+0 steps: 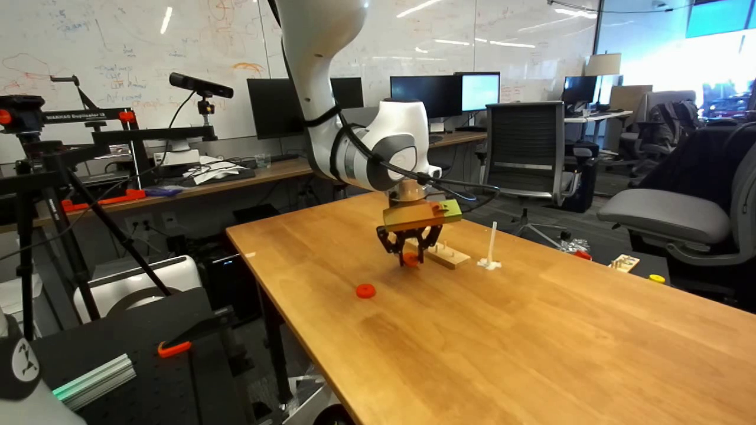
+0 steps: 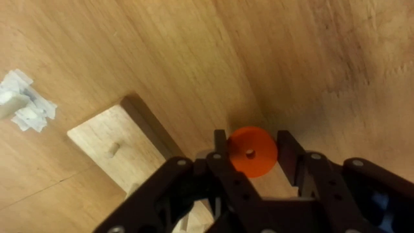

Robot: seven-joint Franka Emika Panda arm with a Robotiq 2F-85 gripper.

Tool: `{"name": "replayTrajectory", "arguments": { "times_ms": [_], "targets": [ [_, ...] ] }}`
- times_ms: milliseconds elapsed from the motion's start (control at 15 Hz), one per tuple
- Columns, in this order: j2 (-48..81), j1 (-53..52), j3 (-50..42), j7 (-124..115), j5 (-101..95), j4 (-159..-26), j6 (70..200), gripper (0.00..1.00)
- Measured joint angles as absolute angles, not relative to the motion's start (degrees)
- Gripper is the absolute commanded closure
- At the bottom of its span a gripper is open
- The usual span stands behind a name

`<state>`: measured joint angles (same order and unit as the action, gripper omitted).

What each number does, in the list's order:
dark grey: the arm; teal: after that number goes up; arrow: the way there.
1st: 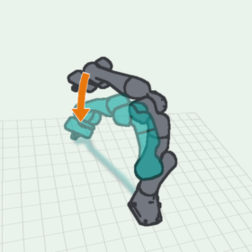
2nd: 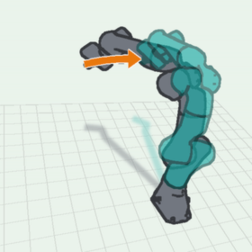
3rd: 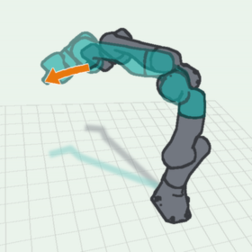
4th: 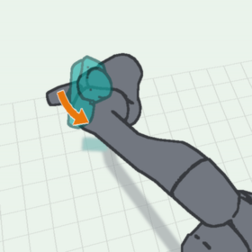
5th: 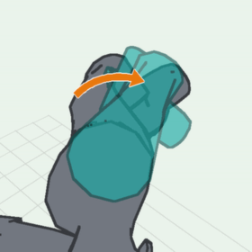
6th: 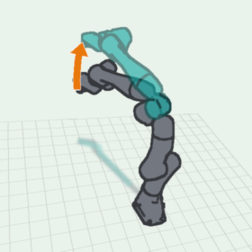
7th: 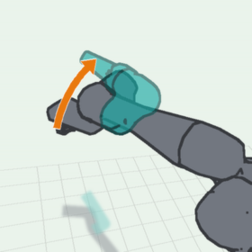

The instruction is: Take the orange object farthest away from you and put it on the wooden board

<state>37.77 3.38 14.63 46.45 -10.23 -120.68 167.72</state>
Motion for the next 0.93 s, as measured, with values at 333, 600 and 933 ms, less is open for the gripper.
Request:
{"name": "replayTrajectory", "arguments": {
  "times_ms": [333, 600, 933],
  "targets": [
    [37.8, 3.6, 13.5, 38.3, -10.2, -120.0, 168.2, 0.82],
    [37.7, 4.0, 12.7, 32.7, -10.2, -119.1, 169.1, 0.82],
    [37.3, 3.1, 12.7, 28.2, -10.2, -118.2, 169.2, 0.82]
  ]
}}
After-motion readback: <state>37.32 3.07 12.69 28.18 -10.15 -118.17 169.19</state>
